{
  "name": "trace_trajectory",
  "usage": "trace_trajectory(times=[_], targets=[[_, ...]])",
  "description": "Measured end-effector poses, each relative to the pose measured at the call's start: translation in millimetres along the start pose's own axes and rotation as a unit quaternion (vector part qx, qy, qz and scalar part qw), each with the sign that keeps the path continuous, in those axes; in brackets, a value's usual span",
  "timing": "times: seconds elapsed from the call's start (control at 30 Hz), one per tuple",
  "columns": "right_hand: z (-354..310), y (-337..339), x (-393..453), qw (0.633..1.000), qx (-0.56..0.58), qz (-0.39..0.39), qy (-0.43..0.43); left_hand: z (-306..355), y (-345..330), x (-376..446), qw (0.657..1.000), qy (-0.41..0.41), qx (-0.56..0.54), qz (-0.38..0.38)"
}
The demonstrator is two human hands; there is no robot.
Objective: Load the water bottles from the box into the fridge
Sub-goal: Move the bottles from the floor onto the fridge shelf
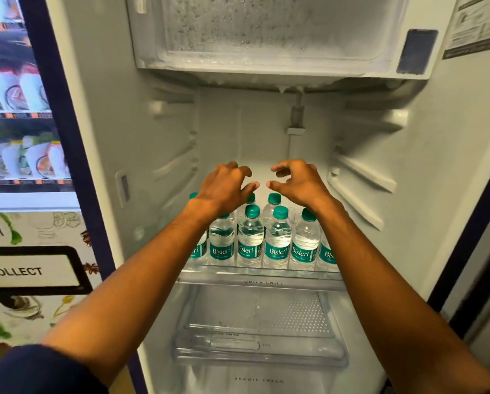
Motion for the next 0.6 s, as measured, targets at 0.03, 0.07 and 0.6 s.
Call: trace_trajectory(times=[0.03,0.07,0.6], targets=[[-6,3,-6,1.000,0.013,0.024,0.006,0,5,-6,1.000,0.002,-0.015,0.017],[-12,5,-12,0.999,0.025,0.043,0.014,-1,10,-15,0.999,0.003,-0.029,0.031],[-81,-89,-149,0.986,-0.070,0.015,0.153,-35,-8,-224,0.988,0.057,-0.039,0.136]])
Point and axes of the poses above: each hand's wrist, its own x-axis towards the middle knuckle, its own y-axis out of the back of the hand, z = x × y, the point moved 1 cm from there along x, towards the middle knuckle, and after that the axes turned 7 degrees about y, right-handed, at the moved point
